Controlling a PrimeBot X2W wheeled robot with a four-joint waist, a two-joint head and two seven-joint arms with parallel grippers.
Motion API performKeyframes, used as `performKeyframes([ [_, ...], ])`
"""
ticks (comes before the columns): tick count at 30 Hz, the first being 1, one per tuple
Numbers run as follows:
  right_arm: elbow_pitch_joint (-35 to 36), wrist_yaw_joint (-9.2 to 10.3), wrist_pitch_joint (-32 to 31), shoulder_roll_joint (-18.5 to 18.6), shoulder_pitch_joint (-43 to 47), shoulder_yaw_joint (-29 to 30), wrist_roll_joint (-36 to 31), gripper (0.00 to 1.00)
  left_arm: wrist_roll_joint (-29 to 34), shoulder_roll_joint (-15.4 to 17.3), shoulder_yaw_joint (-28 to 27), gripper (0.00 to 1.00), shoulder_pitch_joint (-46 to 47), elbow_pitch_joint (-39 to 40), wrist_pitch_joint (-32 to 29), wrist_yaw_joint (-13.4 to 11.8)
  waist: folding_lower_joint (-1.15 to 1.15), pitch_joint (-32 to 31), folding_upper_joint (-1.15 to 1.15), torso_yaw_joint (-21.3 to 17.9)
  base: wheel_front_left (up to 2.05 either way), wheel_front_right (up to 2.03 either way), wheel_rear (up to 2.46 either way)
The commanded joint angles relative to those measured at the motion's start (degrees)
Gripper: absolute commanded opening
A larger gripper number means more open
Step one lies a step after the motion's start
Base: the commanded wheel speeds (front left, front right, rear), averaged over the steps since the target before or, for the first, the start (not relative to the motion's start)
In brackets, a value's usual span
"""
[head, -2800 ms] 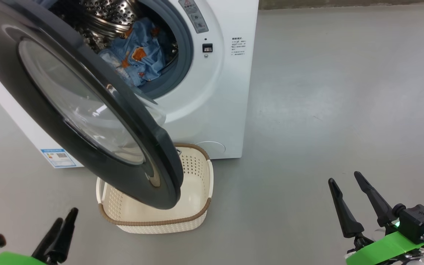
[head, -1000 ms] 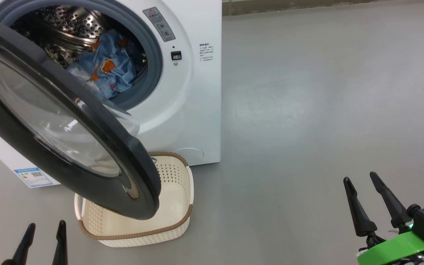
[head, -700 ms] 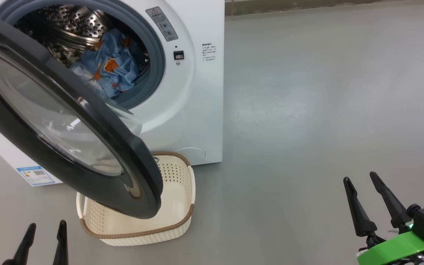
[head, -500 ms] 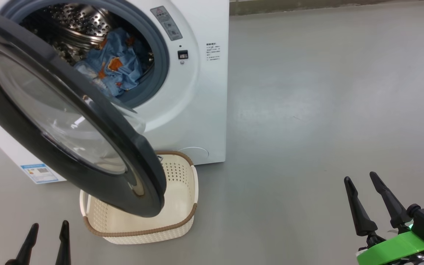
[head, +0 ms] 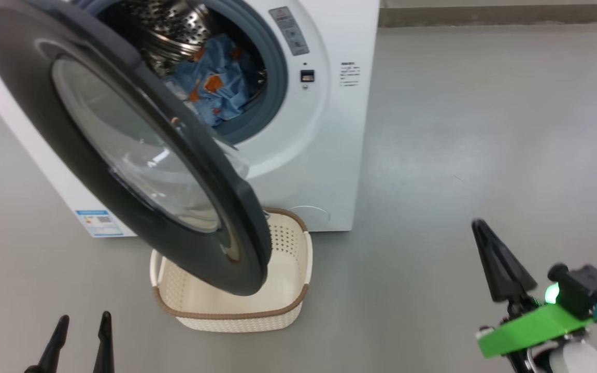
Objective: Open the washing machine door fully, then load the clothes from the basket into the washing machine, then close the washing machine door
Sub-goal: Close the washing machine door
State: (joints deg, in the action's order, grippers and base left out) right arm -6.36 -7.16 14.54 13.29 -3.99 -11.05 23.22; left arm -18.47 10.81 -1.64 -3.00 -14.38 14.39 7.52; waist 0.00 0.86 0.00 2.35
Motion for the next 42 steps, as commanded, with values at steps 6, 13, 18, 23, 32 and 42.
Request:
performKeyframes([
  [6, 3.87, -0.33, 0.46, 0.03, -8.78, -3.84, 1.13, 0.0, 1.17, -0.29, -1.4, 1.0, 0.6, 2.42, 0.61, -0.03, 0.0, -0.42, 0.0, 5.02, 0.0, 0.0, 0.0],
  [13, 7.8, -0.33, 0.46, -1.45, -14.65, -7.47, 1.59, 0.0, 1.5, -0.71, -0.67, 1.0, 1.07, 2.81, 0.61, -0.03, 0.0, -0.45, 0.0, 8.05, 0.0, 0.0, 0.0],
  [18, 11.26, -0.33, 0.46, -2.94, -17.89, -12.18, 1.63, 0.0, 1.56, -1.06, -0.14, 1.0, 1.36, 2.89, 0.61, -0.03, 0.0, -0.47, 0.0, 10.28, 0.0, 0.0, 0.0],
  [23, 12.57, -0.33, 0.46, -4.45, -19.07, -18.88, 2.03, 0.0, 1.67, -0.98, 0.62, 1.0, 1.43, 2.83, 0.61, -0.03, 0.0, -0.56, 0.0, 12.23, 0.0, 0.0, 0.0],
  [32, 6.45, -0.33, 0.46, -5.25, -17.63, -28.3, 4.03, 0.0, 1.42, -1.08, 1.33, 1.0, 2.03, 2.96, 0.61, -0.03, 0.0, 0.23, 0.0, 15.05, 0.0, 0.0, 0.0],
  [42, -2.8, -0.33, 0.46, -4.96, -16.19, -32.88, 6.3, 0.0, 1.11, -1.39, 1.66, 1.0, 2.71, 2.96, 0.61, -0.03, 0.0, 1.54, 0.0, 16.28, 0.0, 0.0, 0.0],
])
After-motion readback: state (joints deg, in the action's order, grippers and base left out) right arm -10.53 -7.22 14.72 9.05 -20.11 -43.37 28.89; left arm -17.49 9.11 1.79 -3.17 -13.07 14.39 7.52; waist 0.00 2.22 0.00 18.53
